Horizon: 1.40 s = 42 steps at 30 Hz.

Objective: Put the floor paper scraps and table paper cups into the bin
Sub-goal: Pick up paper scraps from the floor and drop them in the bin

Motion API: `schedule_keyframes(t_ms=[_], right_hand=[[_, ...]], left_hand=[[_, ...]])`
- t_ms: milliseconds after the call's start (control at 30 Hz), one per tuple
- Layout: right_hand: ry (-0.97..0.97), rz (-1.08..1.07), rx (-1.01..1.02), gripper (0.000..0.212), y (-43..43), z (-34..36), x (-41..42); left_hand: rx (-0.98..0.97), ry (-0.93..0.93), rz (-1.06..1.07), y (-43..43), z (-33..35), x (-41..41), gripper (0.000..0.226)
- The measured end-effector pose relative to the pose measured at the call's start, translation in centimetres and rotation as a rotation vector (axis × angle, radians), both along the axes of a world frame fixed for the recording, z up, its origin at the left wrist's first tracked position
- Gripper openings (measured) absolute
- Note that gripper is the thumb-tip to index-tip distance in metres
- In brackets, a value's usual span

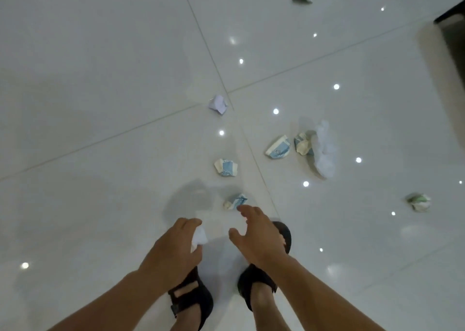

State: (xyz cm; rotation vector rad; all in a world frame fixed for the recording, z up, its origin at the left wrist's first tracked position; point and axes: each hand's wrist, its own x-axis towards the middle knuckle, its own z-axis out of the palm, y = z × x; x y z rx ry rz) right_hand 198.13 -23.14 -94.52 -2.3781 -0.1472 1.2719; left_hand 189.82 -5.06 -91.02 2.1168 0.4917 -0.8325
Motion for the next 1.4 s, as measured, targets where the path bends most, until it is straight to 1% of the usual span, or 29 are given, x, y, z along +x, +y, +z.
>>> schedule_keyframes(t_ms=[67, 133, 200, 267, 333, 400, 500, 600, 733, 867, 1067, 1233, 1333, 1400], right_hand=[[-0.091, 0.147, -0.082, 0.069, 0.1, -4.5, 1.0], [-0.15, 0.312, -0.157, 0.075, 0.2, -9.5, 1.7], [-0.214, 0.472, -0.221, 0.074, 0.7, -14.1, 1.7], [-0.278, 0.57, -0.227, 0.068, 1.4, -17.3, 1.1], [-0.306, 0.619, -0.197, 0.057, 1.9, -19.3, 0.3], [-0.306, 0.605, -0.165, 0.046, 2.0, -19.6, -0.2], [-0.301, 0.547, -0.11, 0.039, 2.4, -16.9, 0.3], [-0.329, 0.522, -0.01, 0.038, 3.3, -11.2, 2.5], [-0.393, 0.521, 0.059, 0.04, 4.3, -1.0, 6.3], [-0.435, 0.479, 0.129, 0.04, 4.8, 10.7, 9.9], [-0.485, 0.444, 0.123, 0.041, 6.2, 29.5, 15.8], [-0.646, 0.471, 0.169, 0.04, 9.4, 45.0, 21.8], [-0.749, 0.491, 0.179, 0.039, 12.4, 52.3, 24.8], [-0.787, 0.503, 0.196, 0.038, 14.9, 55.9, 26.2]], left_hand=[[0.061, 0.101, -0.001, 1.1, -2.9, -0.8, 0.051], [0.109, 0.135, 0.018, 1.9, -5.9, -1.3, 0.053], [0.12, 0.133, 0.044, 2.4, -8.6, -1.9, 0.054], [0.122, 0.124, 0.047, 3.0, -10.7, -2.3, 0.055], [0.142, 0.103, 0.053, 3.4, -12.2, -2.1, 0.057], [0.155, 0.079, 0.049, 3.2, -12.8, -1.1, 0.058], [0.178, 0.04, 0.006, 2.6, -10.8, 1.4, 0.059], [0.192, -0.021, -0.042, 2.6, -6.3, 4.4, 0.058], [0.241, -0.059, -0.087, 3.7, 2.2, 8.3, 0.058], [0.315, -0.084, -0.134, 4.5, 12.7, 11.3, 0.058], [0.414, -0.184, -0.18, 6.0, 31.2, 16.7, 0.057], [0.508, -0.329, -0.079, 9.2, 45.8, 20.6, 0.055], [0.545, -0.397, -0.009, 11.7, 52.4, 22.1, 0.056], [0.575, -0.429, 0.001, 13.8, 55.6, 22.9, 0.056]])
